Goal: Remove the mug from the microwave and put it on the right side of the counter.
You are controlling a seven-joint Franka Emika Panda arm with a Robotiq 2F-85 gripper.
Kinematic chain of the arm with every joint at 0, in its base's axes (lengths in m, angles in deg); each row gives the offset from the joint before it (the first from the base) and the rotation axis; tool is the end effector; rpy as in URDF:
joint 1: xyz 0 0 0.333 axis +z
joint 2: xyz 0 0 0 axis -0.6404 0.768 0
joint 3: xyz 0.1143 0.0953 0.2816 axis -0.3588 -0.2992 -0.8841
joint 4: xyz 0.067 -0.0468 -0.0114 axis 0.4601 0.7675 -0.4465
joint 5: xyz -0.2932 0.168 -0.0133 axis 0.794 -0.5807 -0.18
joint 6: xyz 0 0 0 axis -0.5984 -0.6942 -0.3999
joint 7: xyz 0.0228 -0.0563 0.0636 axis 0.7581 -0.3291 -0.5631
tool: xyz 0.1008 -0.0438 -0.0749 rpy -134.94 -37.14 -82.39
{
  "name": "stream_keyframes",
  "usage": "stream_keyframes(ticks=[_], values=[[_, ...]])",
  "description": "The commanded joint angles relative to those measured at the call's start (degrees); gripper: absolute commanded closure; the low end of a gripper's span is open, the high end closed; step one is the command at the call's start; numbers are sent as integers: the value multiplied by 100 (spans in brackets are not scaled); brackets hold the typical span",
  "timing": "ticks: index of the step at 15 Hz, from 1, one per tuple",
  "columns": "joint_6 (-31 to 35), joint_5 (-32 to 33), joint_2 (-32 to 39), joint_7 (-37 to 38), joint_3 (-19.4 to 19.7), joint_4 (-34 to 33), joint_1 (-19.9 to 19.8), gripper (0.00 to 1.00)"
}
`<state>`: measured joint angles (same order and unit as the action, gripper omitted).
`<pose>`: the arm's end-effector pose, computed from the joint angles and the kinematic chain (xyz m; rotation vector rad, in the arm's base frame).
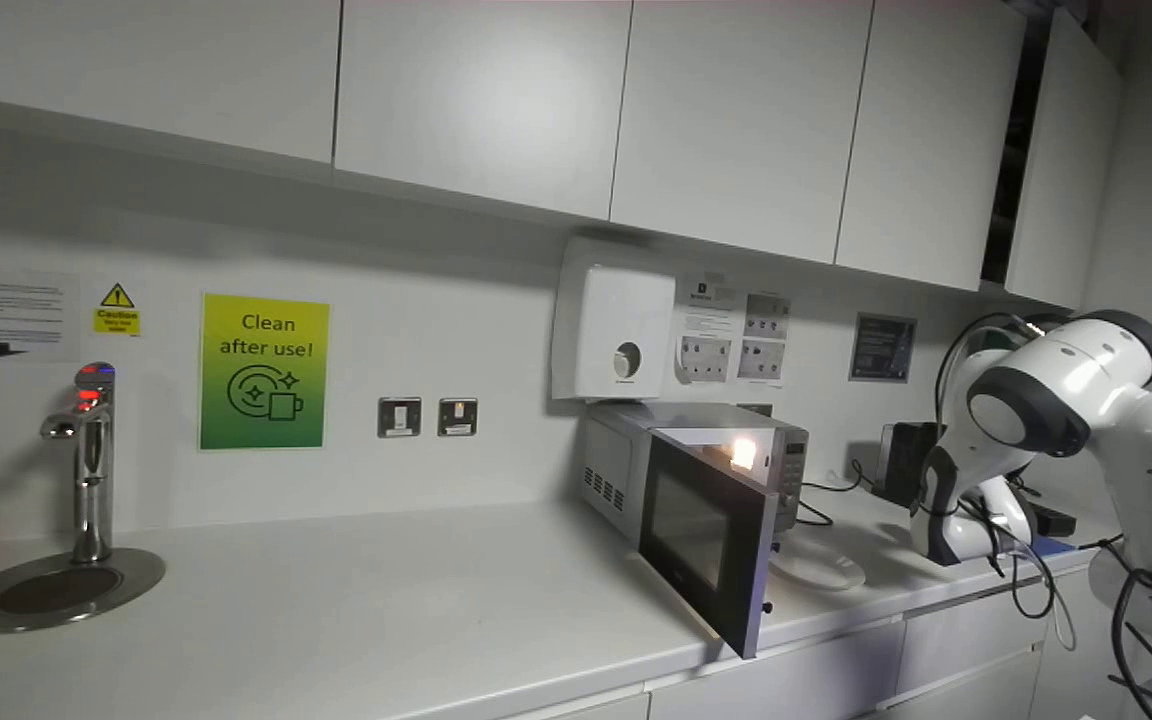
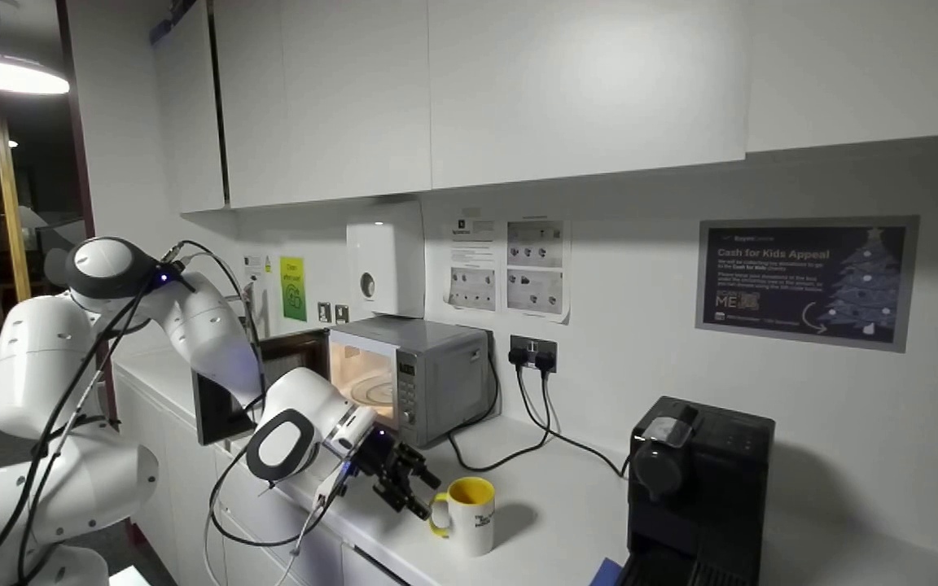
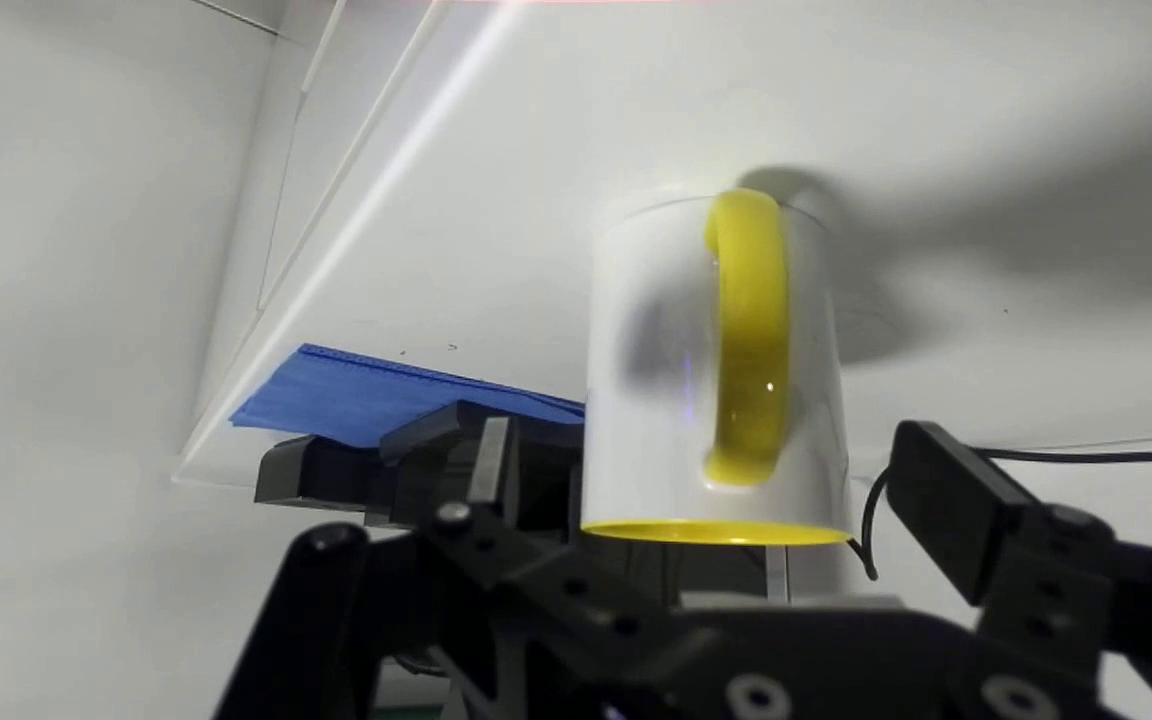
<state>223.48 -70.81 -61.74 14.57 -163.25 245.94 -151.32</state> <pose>0.3801 -0.1903 0.3465 2.1344 -1.2034 1.0215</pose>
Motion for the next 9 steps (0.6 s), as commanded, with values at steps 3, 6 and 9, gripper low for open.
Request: stream_keyframes(ticks=[3, 6, 9], values=[[-142, 15, 518, -261, 808, -42, 800, 0], [-245, 36, 650, -376, 1404, -77, 1446, 0], [-676, 105, 663, -542, 2132, -172, 2231, 0]])
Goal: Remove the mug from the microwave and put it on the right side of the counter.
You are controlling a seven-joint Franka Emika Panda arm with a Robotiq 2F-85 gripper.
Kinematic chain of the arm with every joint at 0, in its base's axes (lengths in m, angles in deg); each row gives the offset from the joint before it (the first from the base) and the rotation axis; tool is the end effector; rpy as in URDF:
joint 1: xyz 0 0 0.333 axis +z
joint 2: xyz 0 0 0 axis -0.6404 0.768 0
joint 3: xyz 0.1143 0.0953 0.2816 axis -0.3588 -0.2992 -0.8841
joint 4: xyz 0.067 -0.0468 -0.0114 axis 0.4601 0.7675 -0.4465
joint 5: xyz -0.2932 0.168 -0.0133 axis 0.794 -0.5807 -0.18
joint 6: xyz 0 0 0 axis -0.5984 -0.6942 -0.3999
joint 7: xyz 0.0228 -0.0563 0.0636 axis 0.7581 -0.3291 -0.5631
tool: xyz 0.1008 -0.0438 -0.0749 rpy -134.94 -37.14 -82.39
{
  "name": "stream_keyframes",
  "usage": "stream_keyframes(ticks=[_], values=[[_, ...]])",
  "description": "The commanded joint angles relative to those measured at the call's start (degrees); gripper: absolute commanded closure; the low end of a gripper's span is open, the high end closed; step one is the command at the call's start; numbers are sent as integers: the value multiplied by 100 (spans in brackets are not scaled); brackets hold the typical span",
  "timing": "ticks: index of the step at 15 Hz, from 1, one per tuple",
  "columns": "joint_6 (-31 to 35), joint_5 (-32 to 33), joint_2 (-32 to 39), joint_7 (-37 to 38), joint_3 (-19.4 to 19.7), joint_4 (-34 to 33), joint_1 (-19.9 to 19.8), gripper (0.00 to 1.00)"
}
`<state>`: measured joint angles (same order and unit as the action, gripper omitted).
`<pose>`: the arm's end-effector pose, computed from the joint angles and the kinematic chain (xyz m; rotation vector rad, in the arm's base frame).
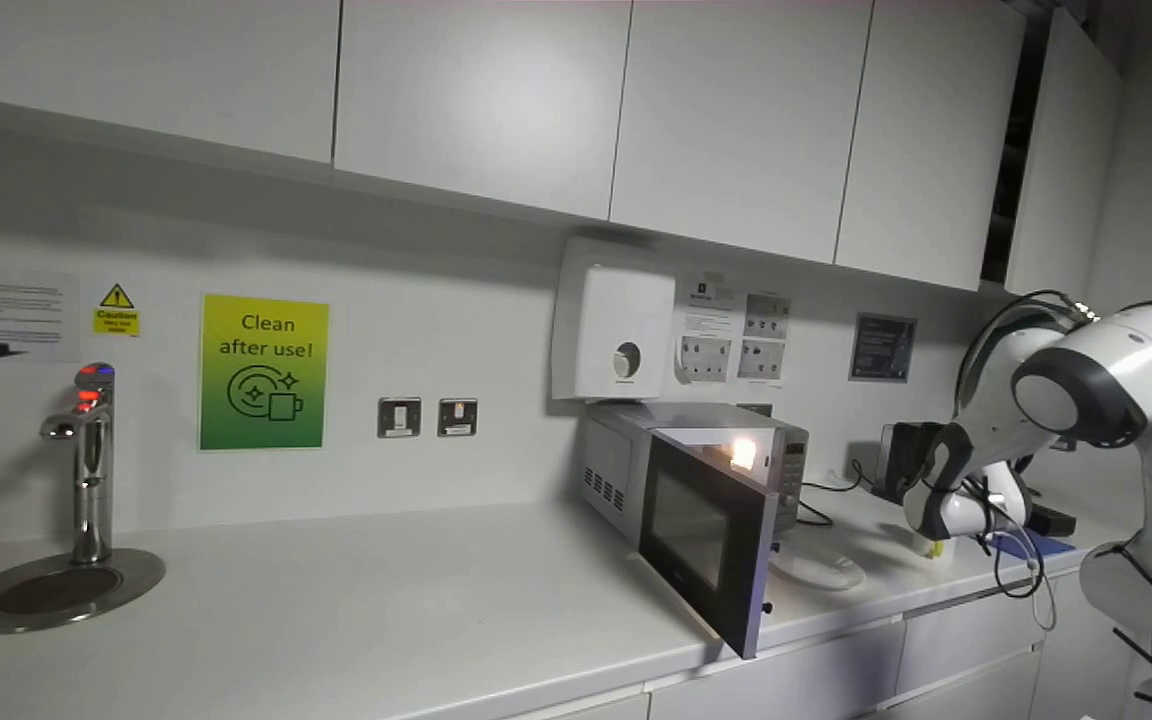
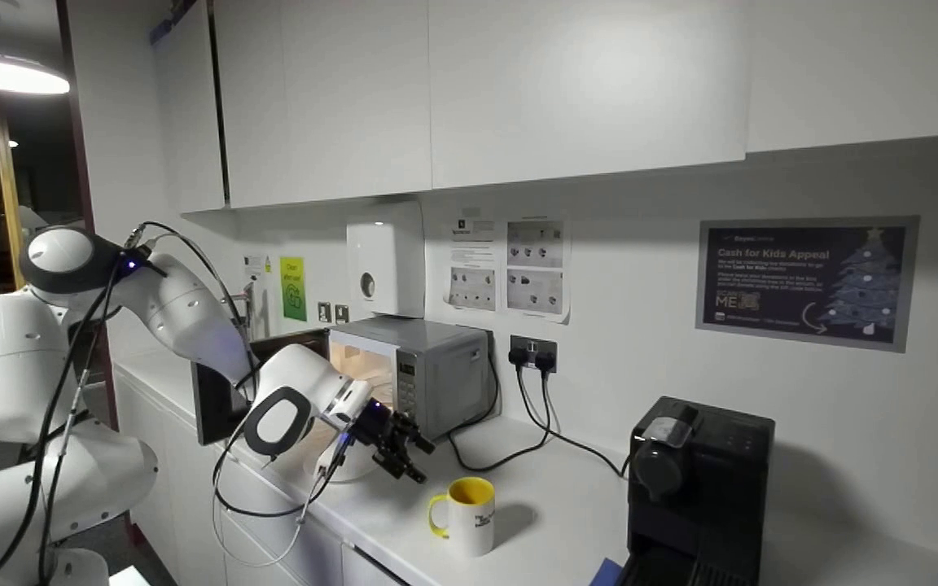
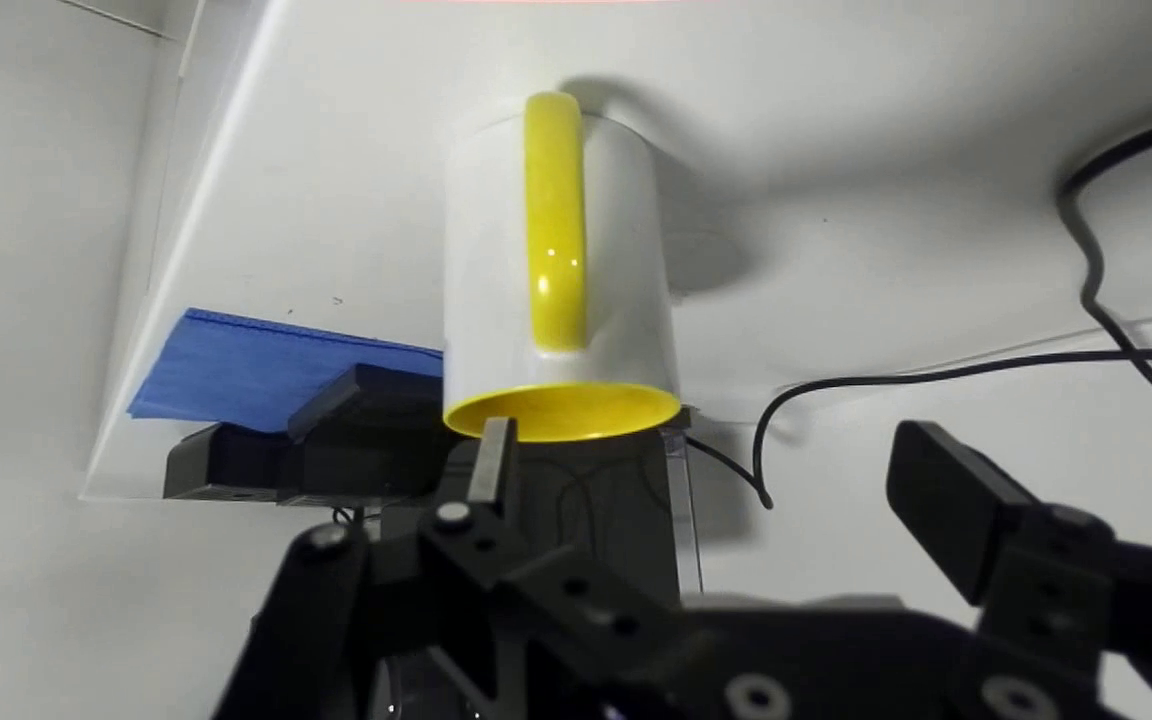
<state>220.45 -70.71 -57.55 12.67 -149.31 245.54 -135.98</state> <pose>0.3860 -0.1695 0.3879 2.2061 -1.2216 1.1318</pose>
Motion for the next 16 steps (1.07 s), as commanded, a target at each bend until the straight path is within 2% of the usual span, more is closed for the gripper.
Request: stream_keyframes(ticks=[1, 5, 9, 16], values=[[-545, 131, 249, -409, 1007, -171, 981, 0], [-1816, 460, 168, -687, 2372, -477, 2357, 0], [-3187, 1089, 118, -818, 3713, -769, 3687, 0], [-5690, 1877, 75, -1386, 6353, -1282, 6368, 0]])
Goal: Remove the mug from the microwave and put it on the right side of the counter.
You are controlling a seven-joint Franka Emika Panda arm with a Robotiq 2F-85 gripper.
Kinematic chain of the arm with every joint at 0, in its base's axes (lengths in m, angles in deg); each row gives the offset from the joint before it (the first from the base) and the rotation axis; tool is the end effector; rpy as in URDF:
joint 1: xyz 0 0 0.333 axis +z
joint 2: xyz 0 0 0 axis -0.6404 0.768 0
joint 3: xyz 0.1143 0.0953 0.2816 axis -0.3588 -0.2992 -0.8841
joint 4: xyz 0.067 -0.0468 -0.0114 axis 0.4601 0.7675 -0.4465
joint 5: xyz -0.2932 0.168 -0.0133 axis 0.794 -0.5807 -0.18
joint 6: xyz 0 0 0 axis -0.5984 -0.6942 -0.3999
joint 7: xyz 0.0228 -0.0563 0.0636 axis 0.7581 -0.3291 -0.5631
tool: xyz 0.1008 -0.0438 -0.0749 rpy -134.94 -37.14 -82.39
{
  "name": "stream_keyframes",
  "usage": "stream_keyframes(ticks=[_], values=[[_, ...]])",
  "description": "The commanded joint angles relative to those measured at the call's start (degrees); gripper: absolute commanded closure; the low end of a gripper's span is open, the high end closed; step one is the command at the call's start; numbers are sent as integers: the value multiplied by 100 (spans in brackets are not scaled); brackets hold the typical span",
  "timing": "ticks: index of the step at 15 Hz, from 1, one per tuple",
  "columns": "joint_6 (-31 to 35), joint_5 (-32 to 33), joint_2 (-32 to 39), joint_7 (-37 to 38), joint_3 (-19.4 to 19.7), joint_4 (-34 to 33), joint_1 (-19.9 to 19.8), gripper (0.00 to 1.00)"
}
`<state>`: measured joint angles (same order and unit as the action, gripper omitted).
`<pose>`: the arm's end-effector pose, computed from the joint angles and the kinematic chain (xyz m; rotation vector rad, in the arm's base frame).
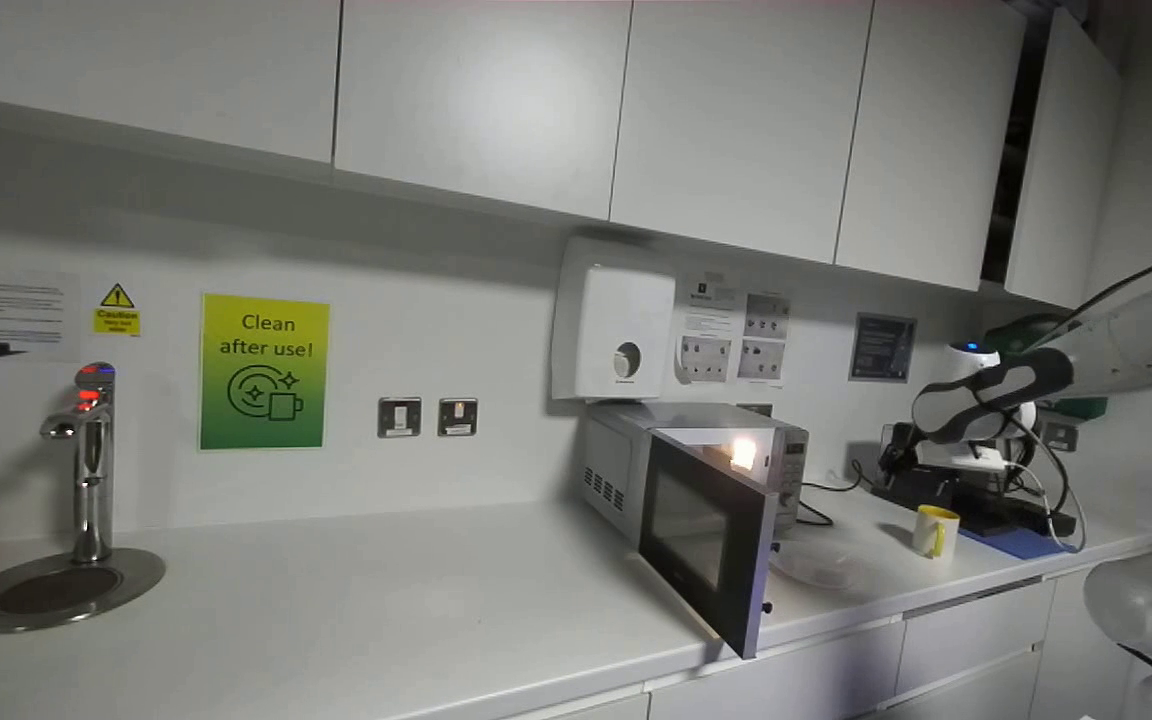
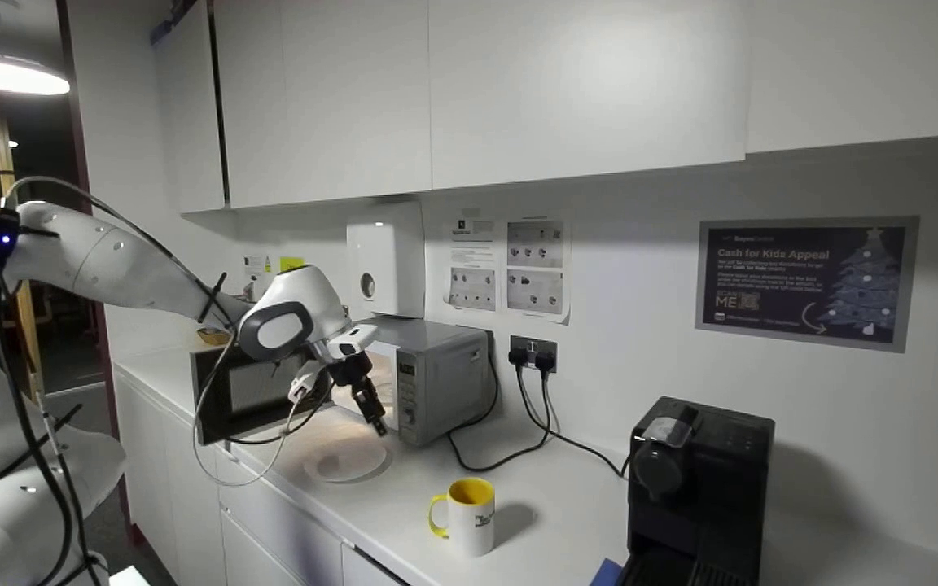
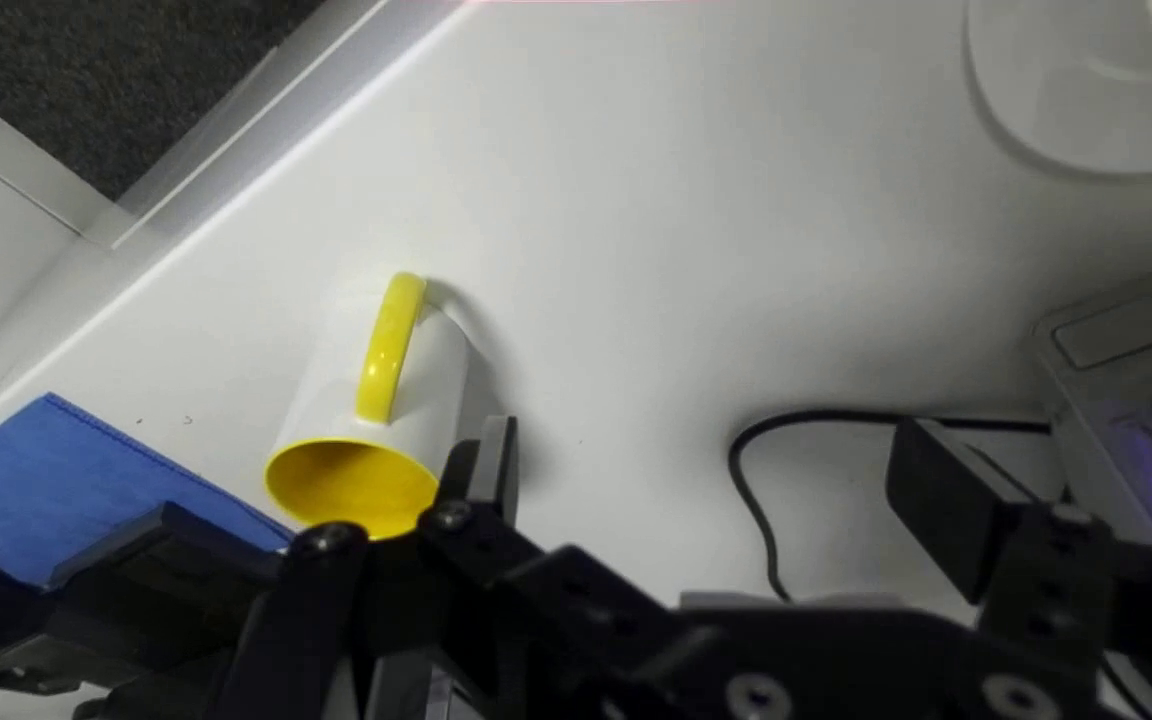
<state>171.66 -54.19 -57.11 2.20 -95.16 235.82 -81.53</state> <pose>0.3658 -0.1206 0.4662 2.7549 -0.9568 0.6102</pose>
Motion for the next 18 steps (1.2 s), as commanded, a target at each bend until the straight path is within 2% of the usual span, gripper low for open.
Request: stream_keyframes(ticks=[1, 4, 8, 14, 18], values=[[-1101, 248, 15, -443, 1251, -381, 1266, 0], [-1912, 165, -32, -943, 2060, -593, 2212, 0], [-2403, 41, -122, -1746, 2664, -648, 2991, 0], [-2510, -122, -293, -3242, 3253, -560, 3666, 0], [-2496, -135, -351, -4000, 3502, -547, 3878, 0]])
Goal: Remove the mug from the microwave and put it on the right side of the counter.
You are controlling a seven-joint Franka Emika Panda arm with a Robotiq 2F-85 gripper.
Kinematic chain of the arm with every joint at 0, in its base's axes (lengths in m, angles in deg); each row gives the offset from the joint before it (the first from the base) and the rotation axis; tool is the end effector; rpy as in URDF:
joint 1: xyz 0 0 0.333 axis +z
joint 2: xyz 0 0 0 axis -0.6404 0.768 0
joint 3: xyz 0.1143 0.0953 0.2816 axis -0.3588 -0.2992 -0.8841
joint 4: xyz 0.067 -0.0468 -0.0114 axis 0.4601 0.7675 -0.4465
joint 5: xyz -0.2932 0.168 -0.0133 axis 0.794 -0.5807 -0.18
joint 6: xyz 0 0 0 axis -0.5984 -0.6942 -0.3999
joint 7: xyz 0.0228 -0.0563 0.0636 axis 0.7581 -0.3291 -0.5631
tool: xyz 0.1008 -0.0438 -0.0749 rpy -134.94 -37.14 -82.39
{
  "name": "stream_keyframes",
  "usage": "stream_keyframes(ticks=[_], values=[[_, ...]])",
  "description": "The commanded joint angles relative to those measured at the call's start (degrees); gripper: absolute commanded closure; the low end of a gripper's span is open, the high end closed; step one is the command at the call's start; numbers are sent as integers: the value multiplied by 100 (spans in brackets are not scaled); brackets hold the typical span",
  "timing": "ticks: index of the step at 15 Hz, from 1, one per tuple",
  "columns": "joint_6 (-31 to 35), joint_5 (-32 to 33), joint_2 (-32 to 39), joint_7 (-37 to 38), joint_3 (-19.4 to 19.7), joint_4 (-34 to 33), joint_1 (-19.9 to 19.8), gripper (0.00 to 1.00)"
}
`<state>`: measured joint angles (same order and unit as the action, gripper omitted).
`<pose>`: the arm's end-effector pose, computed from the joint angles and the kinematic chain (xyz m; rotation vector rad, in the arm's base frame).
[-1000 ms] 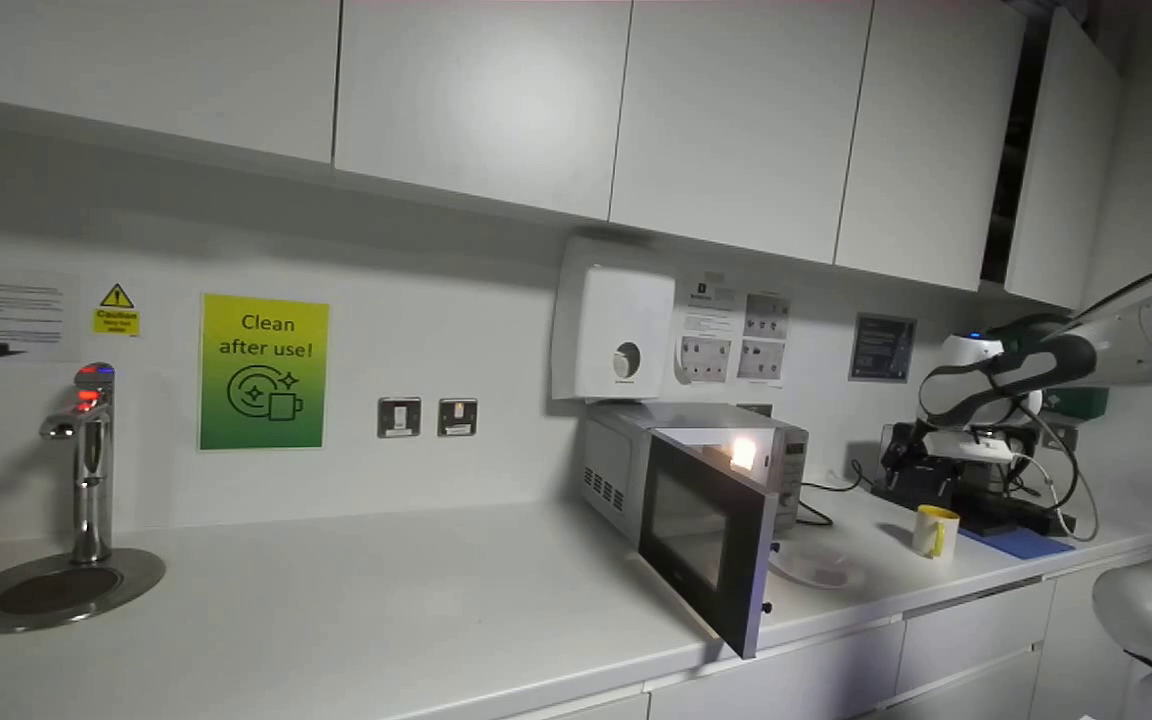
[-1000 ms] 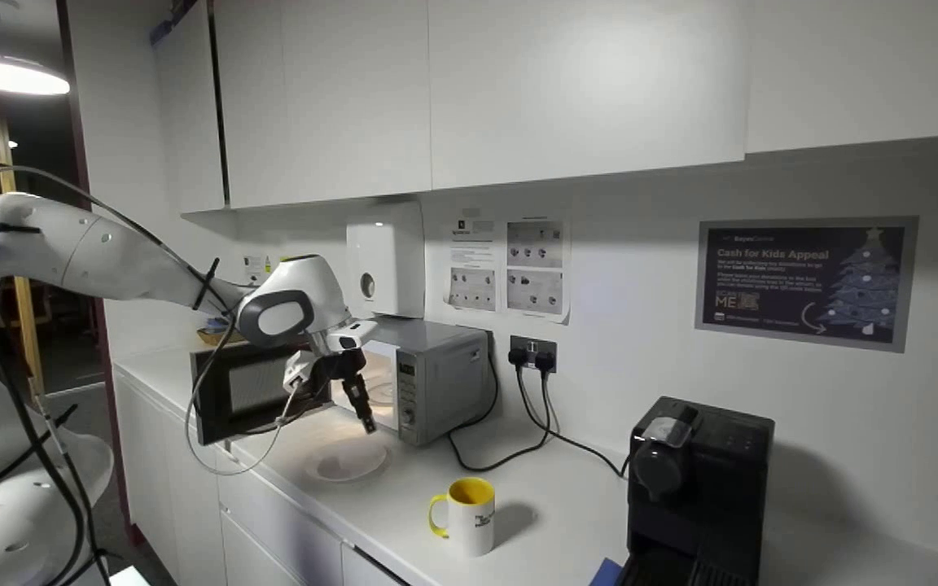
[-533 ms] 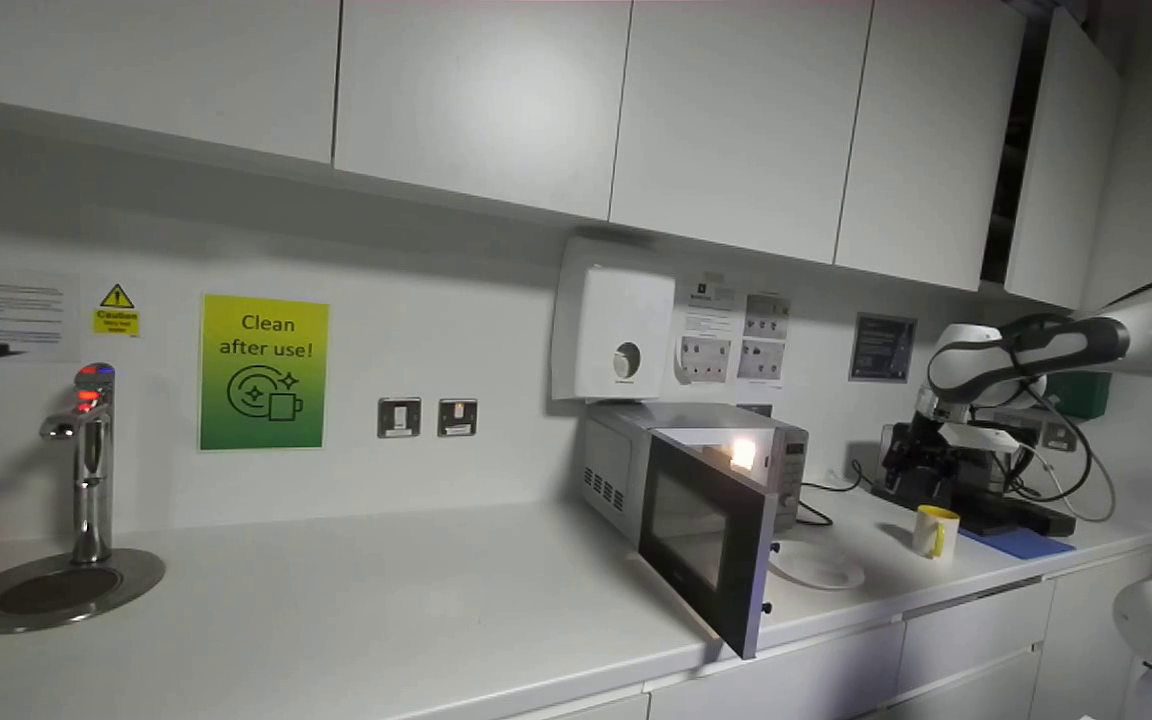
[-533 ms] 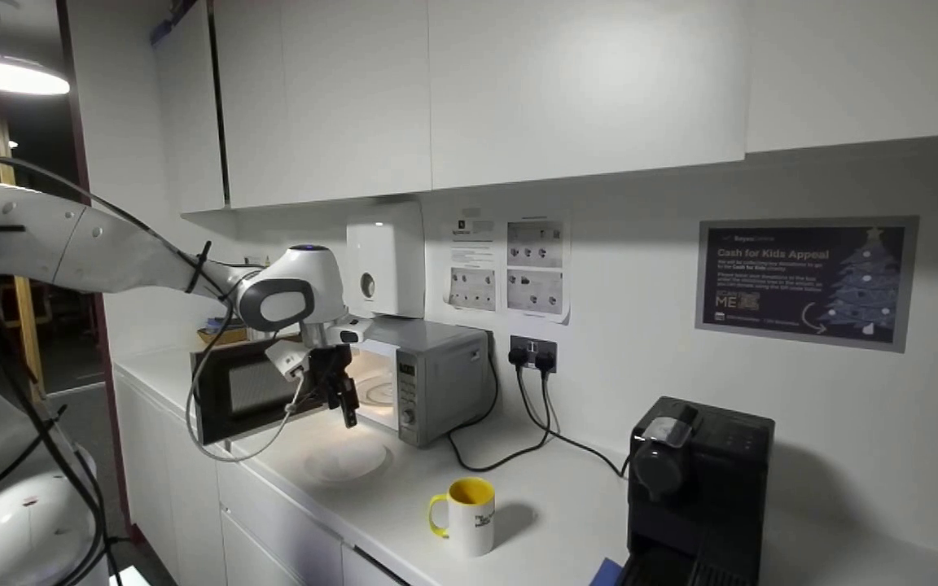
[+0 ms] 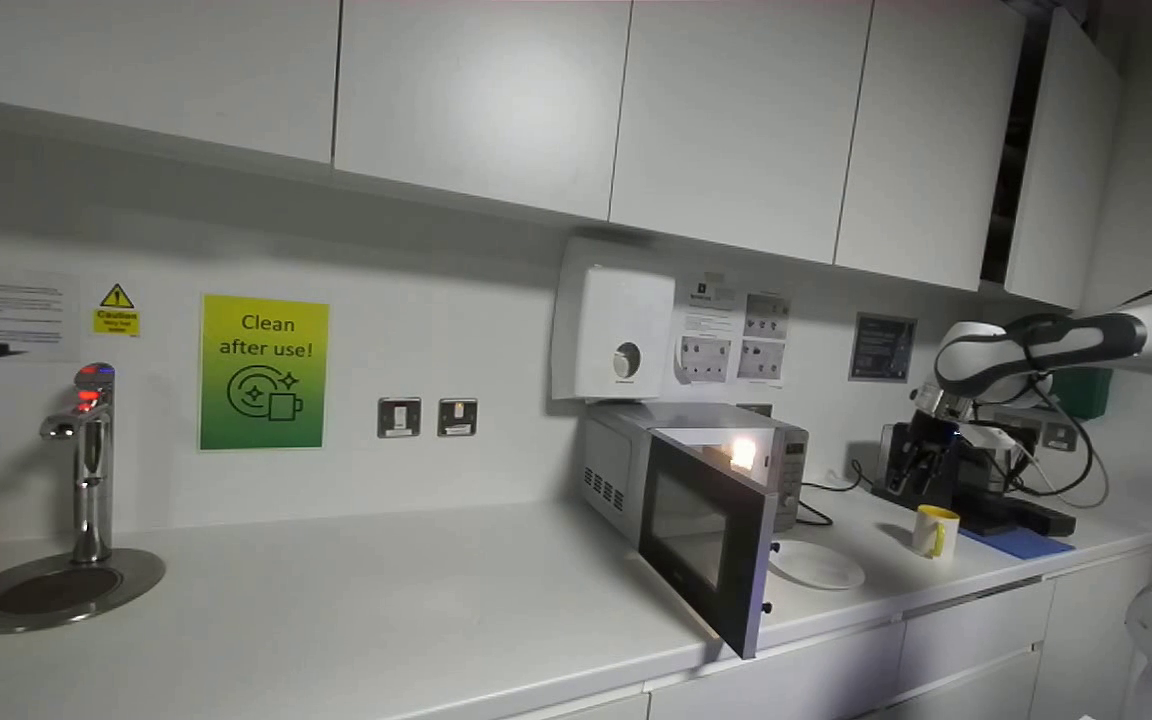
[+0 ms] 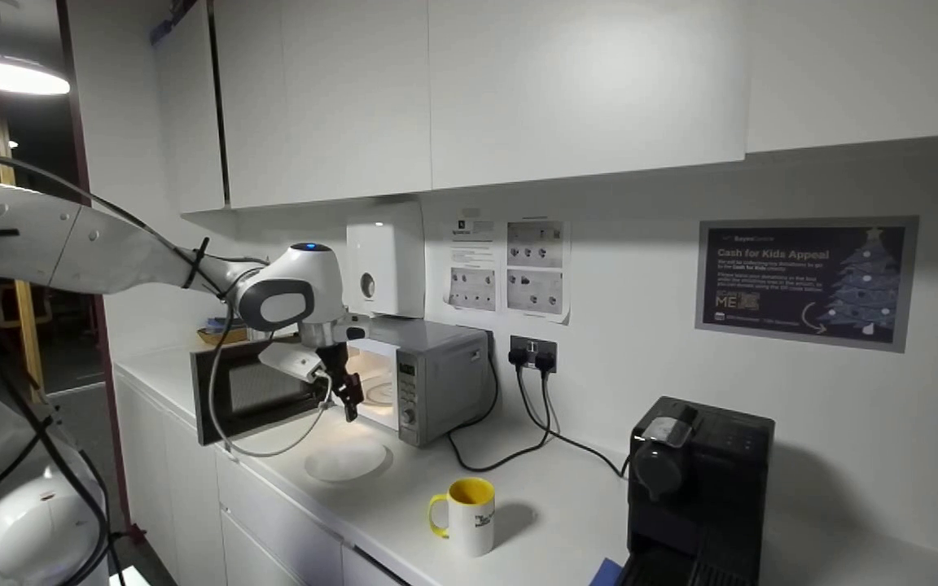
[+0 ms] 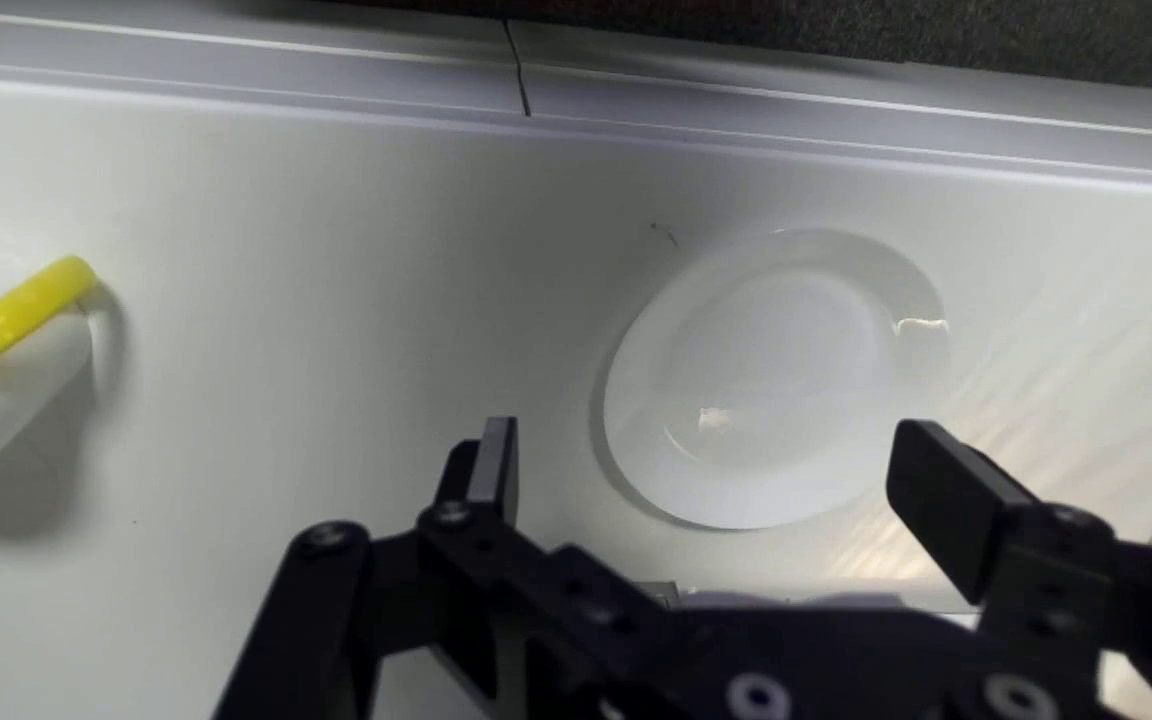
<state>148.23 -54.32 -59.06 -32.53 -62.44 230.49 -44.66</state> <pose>0.3381 -0.0934 0.4824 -3.0310 -0.0710 -0.2940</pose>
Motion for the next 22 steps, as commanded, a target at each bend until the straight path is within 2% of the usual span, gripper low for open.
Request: stream_keyframes(ticks=[1, 3, 22], values=[[-143, -122, -155, -613, 269, -17, 213, 0], [-16, 12, -31, -361, 169, -12, 132, 0], [-16, 12, -33, -428, 193, -12, 140, 0]])
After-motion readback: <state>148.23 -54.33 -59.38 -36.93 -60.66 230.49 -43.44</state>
